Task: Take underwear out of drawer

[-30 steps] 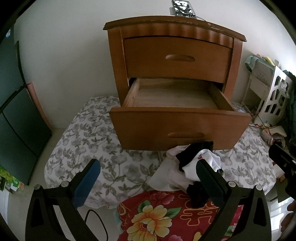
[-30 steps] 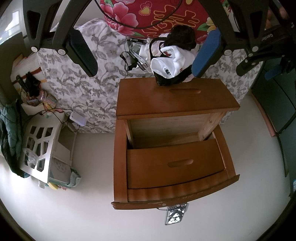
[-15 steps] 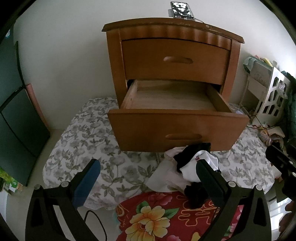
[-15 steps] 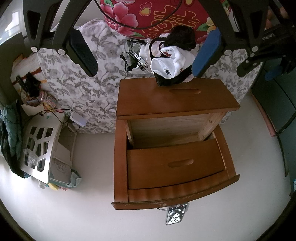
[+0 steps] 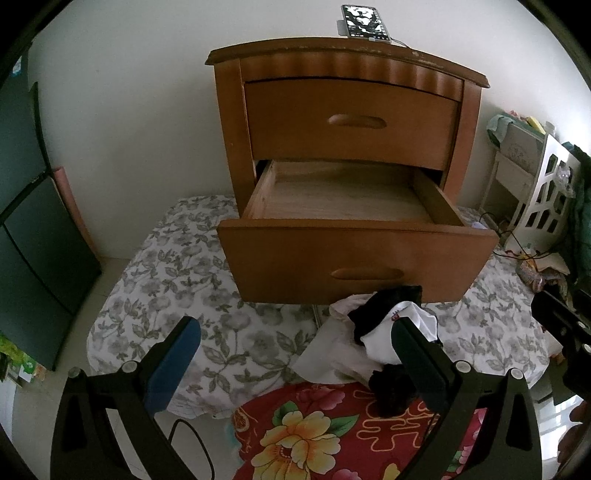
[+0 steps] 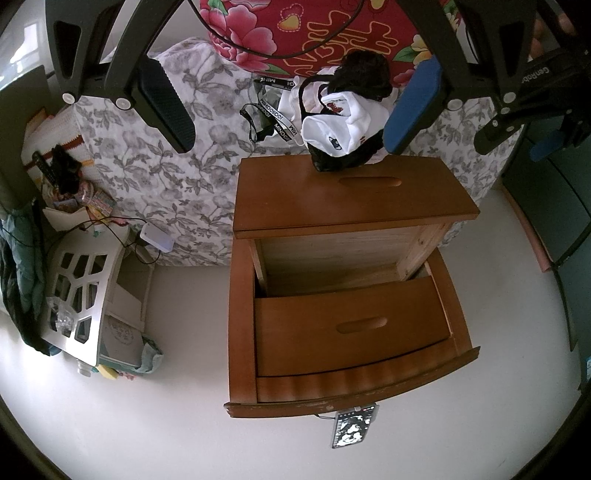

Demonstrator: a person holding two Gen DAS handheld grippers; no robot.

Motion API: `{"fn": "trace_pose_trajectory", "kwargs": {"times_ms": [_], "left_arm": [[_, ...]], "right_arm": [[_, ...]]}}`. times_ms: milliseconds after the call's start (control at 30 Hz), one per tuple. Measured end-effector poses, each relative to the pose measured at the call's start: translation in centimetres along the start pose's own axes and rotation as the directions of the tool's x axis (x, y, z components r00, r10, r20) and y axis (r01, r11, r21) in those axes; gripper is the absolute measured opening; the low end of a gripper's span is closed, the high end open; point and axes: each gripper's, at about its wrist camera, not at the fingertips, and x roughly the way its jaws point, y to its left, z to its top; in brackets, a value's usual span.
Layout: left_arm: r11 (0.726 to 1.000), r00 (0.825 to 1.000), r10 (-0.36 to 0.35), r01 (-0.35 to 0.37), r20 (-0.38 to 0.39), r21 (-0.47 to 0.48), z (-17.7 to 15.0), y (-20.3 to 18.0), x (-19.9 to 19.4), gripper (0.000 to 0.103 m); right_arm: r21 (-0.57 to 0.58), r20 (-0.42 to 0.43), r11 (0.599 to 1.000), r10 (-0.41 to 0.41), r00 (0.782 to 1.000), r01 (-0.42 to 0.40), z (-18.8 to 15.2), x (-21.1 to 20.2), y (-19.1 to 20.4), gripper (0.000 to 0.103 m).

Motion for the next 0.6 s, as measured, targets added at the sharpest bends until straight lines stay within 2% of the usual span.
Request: {"fn": "trace_pose_trajectory", "kwargs": {"times_ms": [300, 600], "left_arm": [[1.000, 1.000, 0.022, -0.022, 0.001, 0.006, 0.01, 0.03, -0.02, 0.103], [0.998, 0.999, 0.037, -0.038, 0.040, 0.041, -0.14, -0.47, -0.65, 0.103]], "right_arm": [[0.001, -0.001, 1.000, -0.001, 1.000, 0.001, -0.04, 0.03, -0.06, 0.103], [0.001, -0.001, 1.000, 0.001, 1.000, -0.001, -0.04, 0.02, -0.10, 0.103]]}}
